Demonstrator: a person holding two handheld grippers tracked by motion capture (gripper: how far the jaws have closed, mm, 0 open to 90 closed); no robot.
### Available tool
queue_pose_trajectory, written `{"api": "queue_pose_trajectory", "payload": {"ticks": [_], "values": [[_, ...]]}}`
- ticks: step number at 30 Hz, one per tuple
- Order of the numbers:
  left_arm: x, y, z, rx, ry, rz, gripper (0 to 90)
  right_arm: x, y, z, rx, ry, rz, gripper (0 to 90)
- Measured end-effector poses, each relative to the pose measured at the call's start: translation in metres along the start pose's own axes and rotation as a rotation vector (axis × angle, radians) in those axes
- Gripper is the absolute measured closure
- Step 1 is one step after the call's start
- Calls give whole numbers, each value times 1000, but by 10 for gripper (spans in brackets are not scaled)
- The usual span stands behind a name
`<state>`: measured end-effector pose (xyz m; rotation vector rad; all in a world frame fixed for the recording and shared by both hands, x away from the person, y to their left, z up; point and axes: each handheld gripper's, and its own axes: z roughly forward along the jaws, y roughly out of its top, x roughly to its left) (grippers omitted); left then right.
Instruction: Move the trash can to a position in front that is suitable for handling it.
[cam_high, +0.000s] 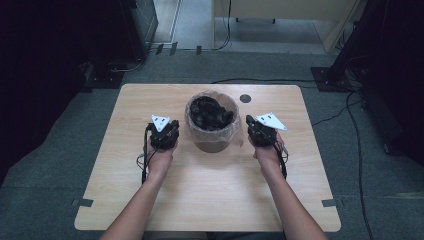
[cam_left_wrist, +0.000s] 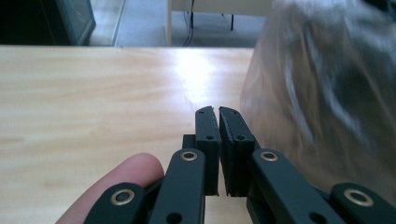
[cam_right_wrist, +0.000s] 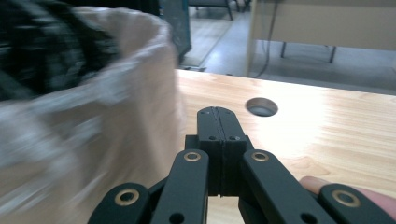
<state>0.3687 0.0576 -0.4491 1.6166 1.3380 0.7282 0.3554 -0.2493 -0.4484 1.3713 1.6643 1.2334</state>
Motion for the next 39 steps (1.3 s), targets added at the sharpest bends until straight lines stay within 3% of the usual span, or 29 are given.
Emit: {"api": "queue_pose_trajectory", "payload": {"ticks": [5, 8, 11, 14, 17, 20, 26, 39], "values": [[-6, 16, 19, -20, 4, 7, 871, -2, 8, 21, 5, -5, 40, 900], [-12, 21, 32, -13, -23, 15, 872, 0, 10, 32, 12, -1, 72, 900], [-16, 18, 39, -13, -31, 45, 900, 4, 11, 39, 15, 14, 74, 900], [-17, 17, 40, -6, -65, 44, 900, 9, 12, 42, 14, 41, 63, 900], [-17, 18, 37, -11, -93, 34, 900, 14, 12, 42, 16, 33, 31, 900], [-18, 18, 35, -8, -89, 55, 900, 10, 13, 42, 25, 56, 44, 900], [-19, 14, 27, -7, -86, 57, 900, 14, 12, 37, 30, 48, 32, 900], [-20, -10, -20, -27, -54, 62, 900, 33, -3, 5, 27, 83, 3, 900]]}}
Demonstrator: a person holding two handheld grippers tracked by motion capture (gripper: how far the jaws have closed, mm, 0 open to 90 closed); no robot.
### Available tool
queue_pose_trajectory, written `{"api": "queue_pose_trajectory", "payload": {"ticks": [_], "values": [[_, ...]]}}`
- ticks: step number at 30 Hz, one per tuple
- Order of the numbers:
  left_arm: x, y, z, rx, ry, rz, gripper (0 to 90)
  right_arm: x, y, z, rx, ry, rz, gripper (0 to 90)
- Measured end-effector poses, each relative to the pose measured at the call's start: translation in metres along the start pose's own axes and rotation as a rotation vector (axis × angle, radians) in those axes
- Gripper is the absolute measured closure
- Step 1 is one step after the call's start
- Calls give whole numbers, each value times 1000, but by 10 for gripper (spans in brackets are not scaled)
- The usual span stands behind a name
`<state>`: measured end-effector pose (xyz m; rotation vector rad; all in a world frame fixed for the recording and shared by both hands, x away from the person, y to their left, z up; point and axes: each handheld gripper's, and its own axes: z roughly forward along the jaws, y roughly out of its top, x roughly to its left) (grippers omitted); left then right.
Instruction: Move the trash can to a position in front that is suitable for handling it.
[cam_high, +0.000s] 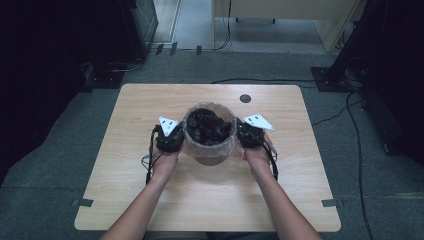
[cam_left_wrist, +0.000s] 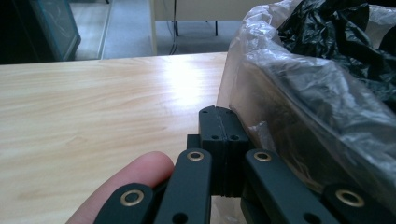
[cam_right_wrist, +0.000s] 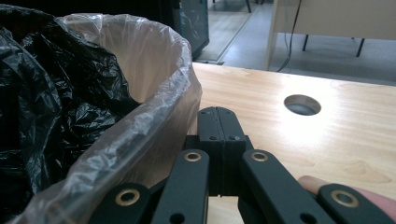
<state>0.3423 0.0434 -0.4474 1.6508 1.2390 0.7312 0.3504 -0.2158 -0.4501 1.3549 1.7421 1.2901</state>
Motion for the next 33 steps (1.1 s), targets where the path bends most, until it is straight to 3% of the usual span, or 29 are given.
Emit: {"api": "queue_pose_trajectory", "payload": {"ticks": [4, 12, 16, 18, 20, 23, 25, 28, 30, 33], "values": [[-2, -8, -16, 0, 8, 10, 900, 8, -6, -11, -2, 13, -19, 900], [-4, -24, -51, -3, 21, -15, 900, 27, -16, -37, 16, 43, -50, 900], [-6, -31, -66, -6, 27, 17, 900, 33, -22, -49, 19, 62, -40, 900], [-3, -33, -71, -8, 13, 9, 899, 35, -24, -52, 20, 73, -55, 900], [3, -35, -75, -26, 12, 17, 802, 36, -24, -56, 14, 71, -75, 877], [11, -38, -80, -40, 24, 11, 685, 33, -22, -62, -4, 15, -101, 689], [17, -39, -83, -39, 50, 11, 567, 26, -22, -65, -16, 3, -77, 578], [30, -43, -86, -22, 63, -3, 453, 12, -21, -72, -37, -64, -17, 479], [38, -47, -86, 0, 80, -17, 377, 2, -22, -76, -43, -84, 28, 426], [50, -54, -86, 32, 83, -15, 265, -8, -27, -79, -17, -97, 44, 361]]}}
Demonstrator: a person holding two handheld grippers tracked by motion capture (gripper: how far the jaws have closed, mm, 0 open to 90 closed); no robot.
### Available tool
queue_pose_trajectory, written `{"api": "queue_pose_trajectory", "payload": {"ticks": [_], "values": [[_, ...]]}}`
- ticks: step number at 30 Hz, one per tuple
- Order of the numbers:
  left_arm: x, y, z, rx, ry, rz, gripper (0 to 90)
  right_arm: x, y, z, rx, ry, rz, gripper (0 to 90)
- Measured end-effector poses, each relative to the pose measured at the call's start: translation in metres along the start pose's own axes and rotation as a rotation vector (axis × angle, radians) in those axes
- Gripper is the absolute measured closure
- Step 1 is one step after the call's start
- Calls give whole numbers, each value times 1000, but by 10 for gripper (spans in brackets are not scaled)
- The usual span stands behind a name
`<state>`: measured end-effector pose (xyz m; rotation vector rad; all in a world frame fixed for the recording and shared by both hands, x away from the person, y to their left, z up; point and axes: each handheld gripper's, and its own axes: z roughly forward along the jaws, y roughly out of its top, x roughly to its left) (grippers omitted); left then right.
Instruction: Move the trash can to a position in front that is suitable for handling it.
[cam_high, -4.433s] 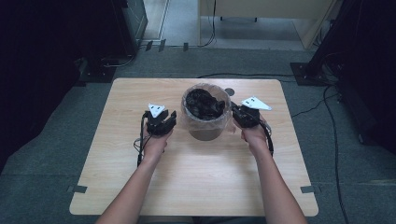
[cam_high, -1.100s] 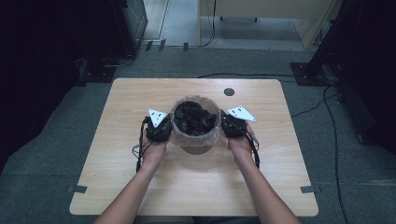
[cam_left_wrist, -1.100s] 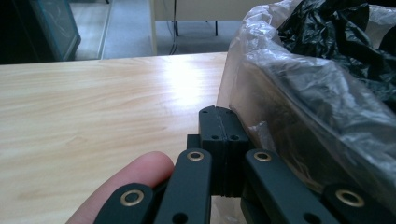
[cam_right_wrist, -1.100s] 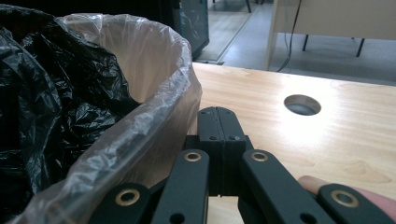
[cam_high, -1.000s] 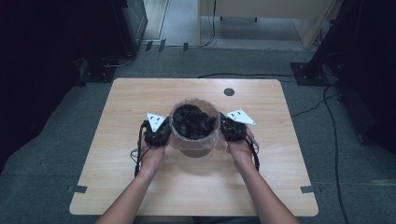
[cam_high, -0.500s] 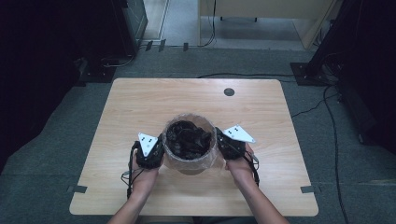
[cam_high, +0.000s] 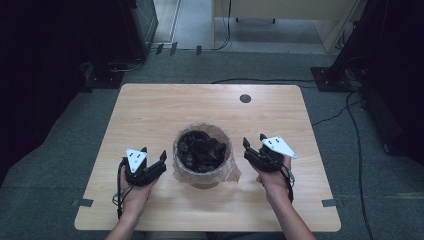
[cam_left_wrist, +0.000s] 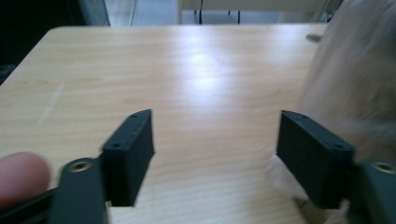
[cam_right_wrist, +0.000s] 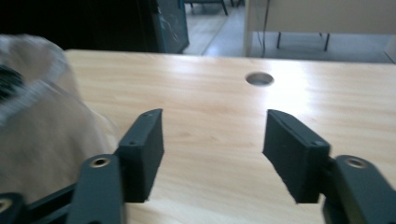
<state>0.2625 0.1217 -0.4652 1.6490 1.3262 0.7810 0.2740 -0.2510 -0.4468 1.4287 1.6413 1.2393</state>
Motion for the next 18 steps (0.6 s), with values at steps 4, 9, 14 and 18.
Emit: {"api": "queue_pose_trajectory", "payload": {"ticks": [4, 9, 14, 18], "values": [[14, -11, 1, 50, 29, 8, 193, -13, -14, -5, 45, -25, -22, 288], [36, -25, -2, 94, 86, 32, 167, -37, -35, -14, 99, -33, 3, 233], [51, -36, -4, 179, 86, 36, 101, -57, -55, -18, 197, -24, 8, 154], [57, -43, -5, 226, 86, 42, 100, -69, -67, -24, 256, -7, 13, 117]]}}
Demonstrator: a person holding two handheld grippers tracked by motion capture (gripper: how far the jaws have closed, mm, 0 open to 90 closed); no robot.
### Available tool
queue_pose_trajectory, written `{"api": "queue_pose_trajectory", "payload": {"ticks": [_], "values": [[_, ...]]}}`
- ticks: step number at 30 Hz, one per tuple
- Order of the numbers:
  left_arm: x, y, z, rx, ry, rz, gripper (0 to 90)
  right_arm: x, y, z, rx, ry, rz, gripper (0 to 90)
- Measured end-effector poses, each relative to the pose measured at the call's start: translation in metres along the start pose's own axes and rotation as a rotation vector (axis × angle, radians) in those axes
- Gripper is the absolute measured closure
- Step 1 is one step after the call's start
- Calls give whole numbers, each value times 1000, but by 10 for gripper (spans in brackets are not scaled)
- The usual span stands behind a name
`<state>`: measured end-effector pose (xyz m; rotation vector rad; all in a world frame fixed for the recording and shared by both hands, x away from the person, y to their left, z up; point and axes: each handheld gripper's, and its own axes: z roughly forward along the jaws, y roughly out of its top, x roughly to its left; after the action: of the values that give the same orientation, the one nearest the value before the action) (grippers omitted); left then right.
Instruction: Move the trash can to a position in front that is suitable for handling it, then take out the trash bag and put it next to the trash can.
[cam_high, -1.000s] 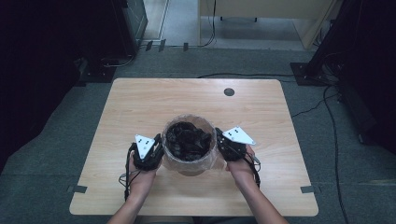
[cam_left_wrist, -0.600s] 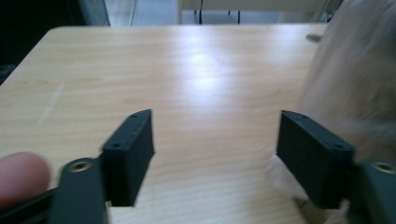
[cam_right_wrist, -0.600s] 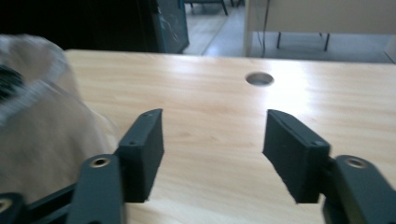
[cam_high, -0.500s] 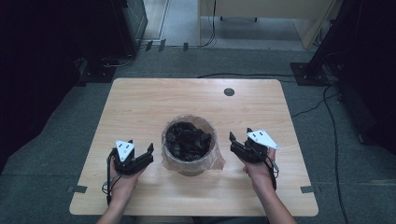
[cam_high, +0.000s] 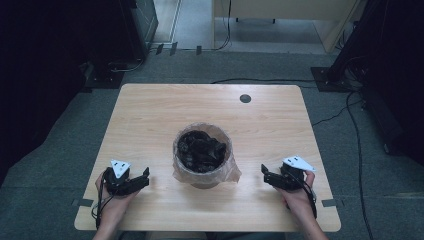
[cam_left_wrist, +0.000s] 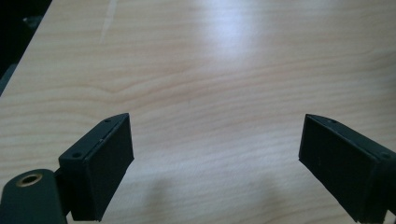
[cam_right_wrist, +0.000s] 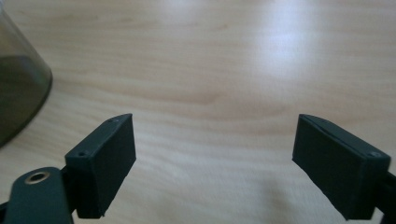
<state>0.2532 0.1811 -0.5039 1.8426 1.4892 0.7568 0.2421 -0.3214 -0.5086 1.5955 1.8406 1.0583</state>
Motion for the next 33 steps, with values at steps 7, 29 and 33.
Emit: {"api": "queue_pose_trajectory", "payload": {"ticks": [7, 29, 33], "values": [[2, -16, 3, 68, -27, 33, 100, -13, -19, -4, 90, -12, -10, 51], [-45, -12, 5, 68, -146, 76, 104, -5, -21, 0, 131, -78, -64, 45], [-61, -7, 6, 53, -185, 98, 104, -5, -21, 0, 131, -78, -63, 45]]}}
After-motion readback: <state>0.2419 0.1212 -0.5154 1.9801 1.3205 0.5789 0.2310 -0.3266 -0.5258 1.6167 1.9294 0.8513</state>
